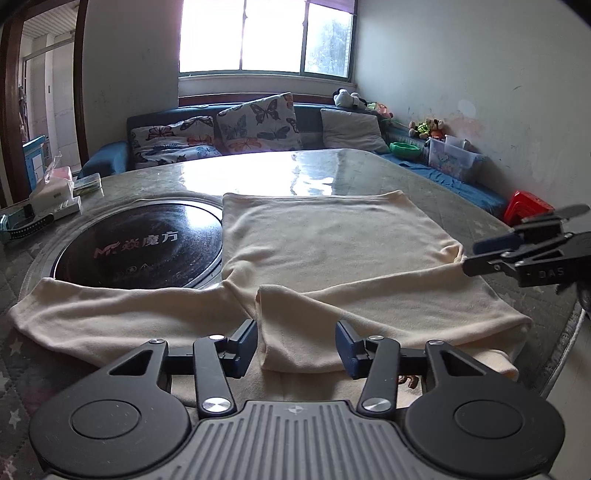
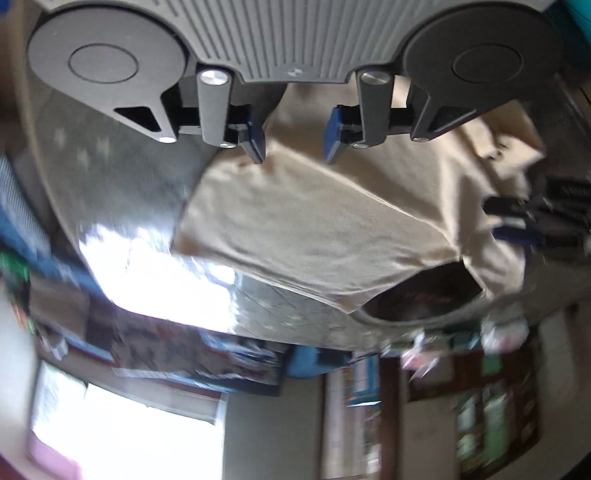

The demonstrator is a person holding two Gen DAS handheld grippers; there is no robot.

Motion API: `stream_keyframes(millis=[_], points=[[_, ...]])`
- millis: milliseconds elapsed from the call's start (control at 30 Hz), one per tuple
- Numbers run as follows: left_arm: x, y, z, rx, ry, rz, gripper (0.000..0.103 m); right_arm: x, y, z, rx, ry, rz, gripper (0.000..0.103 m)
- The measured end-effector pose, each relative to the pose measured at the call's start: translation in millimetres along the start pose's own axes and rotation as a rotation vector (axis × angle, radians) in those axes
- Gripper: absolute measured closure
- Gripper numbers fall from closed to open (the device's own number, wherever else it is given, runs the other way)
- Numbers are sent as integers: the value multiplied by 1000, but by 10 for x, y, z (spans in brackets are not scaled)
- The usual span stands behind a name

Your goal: Fold clothes

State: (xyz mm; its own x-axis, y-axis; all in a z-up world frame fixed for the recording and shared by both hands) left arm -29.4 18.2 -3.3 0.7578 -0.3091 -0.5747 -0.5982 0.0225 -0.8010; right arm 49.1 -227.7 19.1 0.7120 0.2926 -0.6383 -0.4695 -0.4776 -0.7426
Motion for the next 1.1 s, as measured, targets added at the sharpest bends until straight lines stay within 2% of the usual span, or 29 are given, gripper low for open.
stream_keyframes(millis=[33,133,167,200,233,267,300,367,400,533,600,667,733,767,800,833,933,1033,1100], points=[[4,4,0,-1,-1,4,57,72,-37,43,-63,-13,-6,68],[14,23,-1,-2,-7,15,64,232,-15,103,-126,-56,25,71],[18,31,0,1,-8,19,70,258,-2,111,-132,-61,30,73],[23,38,2,3,-9,23,76,266,1,106,-130,-69,26,80],[22,37,0,9,-14,23,81,253,-3,89,-117,-68,23,95],[20,35,-2,16,-20,24,91,239,-7,71,-104,-67,20,97],[8,20,-1,18,-19,17,96,224,-11,54,-91,-65,16,98],[-20,-14,1,22,-17,2,99,159,-11,25,-86,-46,-1,98],[-25,-27,3,23,-19,-4,100,95,-12,-18,-77,-13,-13,98],[20,-11,43,19,-34,4,101,92,59,-140,-30,30,-1,98],[62,16,78,9,-44,20,101,127,110,-144,-18,24,7,95],[28,15,86,11,-52,17,100,91,111,-135,-17,42,-21,88],[-31,-29,76,10,-38,3,98,-3,72,-156,20,28,-43,86],[-55,-65,72,3,-27,-6,92,-45,63,-159,31,23,-49,86],[-68,-95,60,-4,-17,-13,81,-99,69,-156,41,11,-51,85],[-59,-110,34,-4,-4,-19,79,-152,76,-151,50,-1,-53,85],[53,-85,-35,15,12,2,79,-296,185,-37,37,-41,-47,85],[182,-16,-75,26,13,36,80,-318,362,49,24,-44,-5,85],[181,12,-96,56,-1,22,94,-310,493,88,12,-37,25,85]])
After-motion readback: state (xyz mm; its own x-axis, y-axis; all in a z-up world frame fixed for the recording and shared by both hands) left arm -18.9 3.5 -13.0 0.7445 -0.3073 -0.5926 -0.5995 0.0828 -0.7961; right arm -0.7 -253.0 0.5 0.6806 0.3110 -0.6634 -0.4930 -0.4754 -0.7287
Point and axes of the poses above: each gripper's, at about its wrist camera, not at the fingertips, and x roughly the way its jaws point, z to its left, y to its underside, the point moved 5 cm from there along x, roughly the way its jaws point, and after that the axes turned 11 degrees about y, right-handed, at the moved point
